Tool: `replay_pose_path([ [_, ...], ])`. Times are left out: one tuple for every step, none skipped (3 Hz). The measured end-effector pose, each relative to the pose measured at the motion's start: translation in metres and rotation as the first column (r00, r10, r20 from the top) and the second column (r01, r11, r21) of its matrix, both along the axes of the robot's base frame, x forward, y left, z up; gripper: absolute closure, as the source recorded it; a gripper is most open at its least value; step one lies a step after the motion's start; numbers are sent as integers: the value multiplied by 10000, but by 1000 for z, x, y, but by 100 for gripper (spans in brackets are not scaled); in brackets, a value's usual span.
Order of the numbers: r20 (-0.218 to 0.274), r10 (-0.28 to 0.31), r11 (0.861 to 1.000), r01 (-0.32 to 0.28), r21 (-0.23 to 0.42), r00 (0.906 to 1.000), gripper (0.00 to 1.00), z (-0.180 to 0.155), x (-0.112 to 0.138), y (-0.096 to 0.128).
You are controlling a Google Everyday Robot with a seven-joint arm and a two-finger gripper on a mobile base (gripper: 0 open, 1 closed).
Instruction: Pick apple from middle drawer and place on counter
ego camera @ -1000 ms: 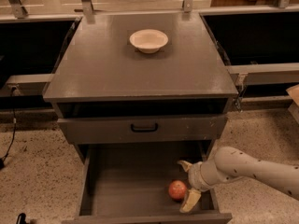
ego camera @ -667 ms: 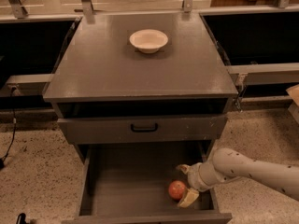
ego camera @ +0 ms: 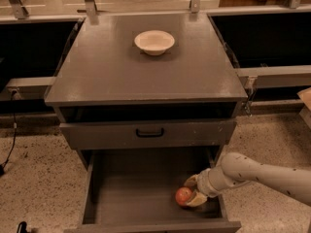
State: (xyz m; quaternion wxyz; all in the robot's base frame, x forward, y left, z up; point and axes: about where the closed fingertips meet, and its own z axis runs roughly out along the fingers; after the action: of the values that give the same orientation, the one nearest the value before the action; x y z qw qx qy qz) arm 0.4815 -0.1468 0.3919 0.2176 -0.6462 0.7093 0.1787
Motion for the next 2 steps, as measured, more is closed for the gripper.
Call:
replay_pose_path([
  [-160, 17, 10000, -17, -3, 9999, 62, -3, -1, 0],
  [-274, 97, 9999, -96, 31, 9996, 40, -4, -1, 2],
])
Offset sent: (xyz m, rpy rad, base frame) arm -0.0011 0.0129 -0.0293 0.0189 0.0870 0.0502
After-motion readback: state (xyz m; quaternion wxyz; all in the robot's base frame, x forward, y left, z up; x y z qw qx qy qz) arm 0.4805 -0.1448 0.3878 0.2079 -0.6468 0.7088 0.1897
